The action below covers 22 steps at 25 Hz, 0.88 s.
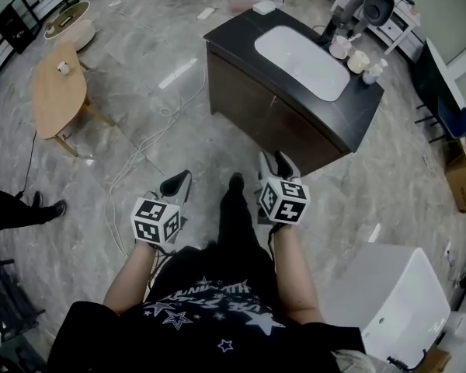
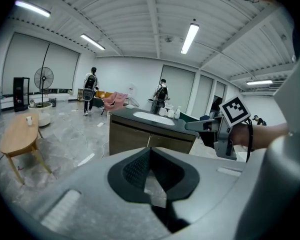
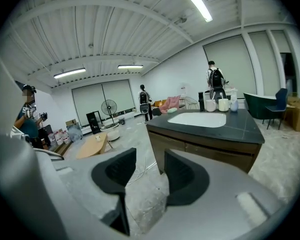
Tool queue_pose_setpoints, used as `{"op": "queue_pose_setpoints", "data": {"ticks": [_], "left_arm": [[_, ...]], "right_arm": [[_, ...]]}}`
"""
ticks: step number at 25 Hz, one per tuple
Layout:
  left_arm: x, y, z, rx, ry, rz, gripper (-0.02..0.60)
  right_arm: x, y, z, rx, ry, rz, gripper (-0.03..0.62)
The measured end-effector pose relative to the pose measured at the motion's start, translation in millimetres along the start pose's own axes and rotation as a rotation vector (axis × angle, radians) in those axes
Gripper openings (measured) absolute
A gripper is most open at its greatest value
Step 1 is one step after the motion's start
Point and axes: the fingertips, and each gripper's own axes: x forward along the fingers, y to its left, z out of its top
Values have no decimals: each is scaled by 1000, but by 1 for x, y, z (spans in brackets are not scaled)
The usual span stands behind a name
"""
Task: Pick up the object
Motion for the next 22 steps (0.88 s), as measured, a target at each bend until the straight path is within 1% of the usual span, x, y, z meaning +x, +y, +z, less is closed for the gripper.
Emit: {"op": "queue_pose_setpoints", "data": {"ticks": [5, 8, 16, 22], "left_arm": [[45, 28, 18, 2, 16, 12, 9], [83, 47, 35, -6, 33, 28, 9], [207, 90, 116, 19, 45, 34, 9], [286, 103, 172, 39, 58, 27, 9]], "right_arm": [[64, -12, 20, 14, 9, 18, 183], [106, -26, 43, 15, 14, 31, 183], [221, -88, 123, 32, 15, 25, 183], [281, -147, 176, 60, 16, 2, 183]]}}
